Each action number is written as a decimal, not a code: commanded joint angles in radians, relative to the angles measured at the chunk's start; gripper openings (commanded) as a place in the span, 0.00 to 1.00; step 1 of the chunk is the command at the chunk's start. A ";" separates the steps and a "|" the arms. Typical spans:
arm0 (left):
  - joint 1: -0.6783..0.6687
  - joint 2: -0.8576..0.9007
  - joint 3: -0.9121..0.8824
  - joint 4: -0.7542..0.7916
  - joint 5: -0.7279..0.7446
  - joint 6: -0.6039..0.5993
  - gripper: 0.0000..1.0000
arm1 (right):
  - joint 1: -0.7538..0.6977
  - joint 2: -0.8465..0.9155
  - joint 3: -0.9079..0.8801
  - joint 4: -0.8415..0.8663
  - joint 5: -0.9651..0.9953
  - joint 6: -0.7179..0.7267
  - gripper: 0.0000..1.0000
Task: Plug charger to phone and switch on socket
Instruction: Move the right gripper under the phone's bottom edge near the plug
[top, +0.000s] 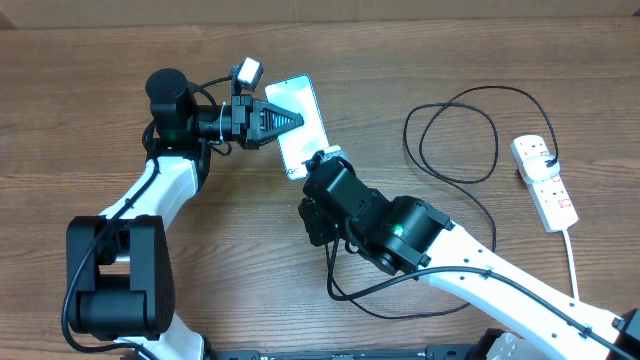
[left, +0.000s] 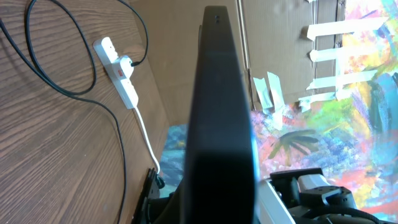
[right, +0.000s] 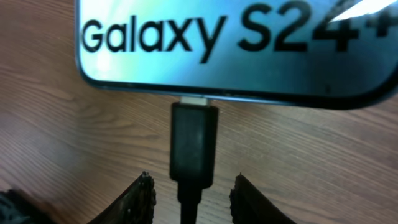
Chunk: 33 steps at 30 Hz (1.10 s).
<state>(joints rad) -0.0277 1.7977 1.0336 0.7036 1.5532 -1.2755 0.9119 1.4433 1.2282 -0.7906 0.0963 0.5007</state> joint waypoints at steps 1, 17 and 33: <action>-0.005 0.001 0.013 0.004 0.016 0.023 0.04 | 0.007 -0.007 0.024 0.003 0.076 0.000 0.37; -0.006 0.001 0.012 0.004 0.027 0.121 0.04 | 0.007 -0.007 0.024 0.079 0.128 -0.028 0.05; -0.059 0.001 0.012 0.005 0.027 0.118 0.04 | 0.007 -0.007 0.024 0.204 0.151 -0.145 0.04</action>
<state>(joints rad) -0.0269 1.7977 1.0431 0.7040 1.5154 -1.1954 0.9188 1.4456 1.2209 -0.6678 0.1993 0.4057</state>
